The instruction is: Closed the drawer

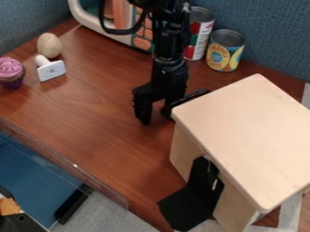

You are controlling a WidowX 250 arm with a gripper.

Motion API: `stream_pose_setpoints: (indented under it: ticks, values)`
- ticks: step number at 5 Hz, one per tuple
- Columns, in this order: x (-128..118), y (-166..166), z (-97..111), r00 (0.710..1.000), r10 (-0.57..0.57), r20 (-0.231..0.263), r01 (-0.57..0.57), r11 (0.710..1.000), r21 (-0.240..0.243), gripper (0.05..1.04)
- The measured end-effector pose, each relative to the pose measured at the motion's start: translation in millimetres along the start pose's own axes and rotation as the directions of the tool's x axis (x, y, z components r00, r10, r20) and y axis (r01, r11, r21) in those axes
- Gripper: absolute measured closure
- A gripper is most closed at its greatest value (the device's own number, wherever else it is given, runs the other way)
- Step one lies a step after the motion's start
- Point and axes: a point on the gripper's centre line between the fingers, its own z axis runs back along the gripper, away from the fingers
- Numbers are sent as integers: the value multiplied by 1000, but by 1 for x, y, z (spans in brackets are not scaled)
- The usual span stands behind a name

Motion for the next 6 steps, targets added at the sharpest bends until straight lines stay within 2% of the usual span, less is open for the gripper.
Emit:
stream_pose_setpoints:
  ticks: [1, 2, 3, 4, 5, 6]
  values:
    - [-9, 0, 11, 1000, 17, 24, -17, 1000, 16, 83]
    - [-45, 7, 36, 993, 114, 28, -116, 989, 89, 83]
    - [-105, 7, 66, 937, 350, -7, -342, 919, 197, 83]
    - [-142, -1, 78, 826, 563, -41, -530, 799, 284, 83]
    - [-165, -29, 85, 659, 752, -23, -706, 629, 326, 83]
    - [-160, -54, 109, 488, 873, -1, -813, 455, 364, 83]
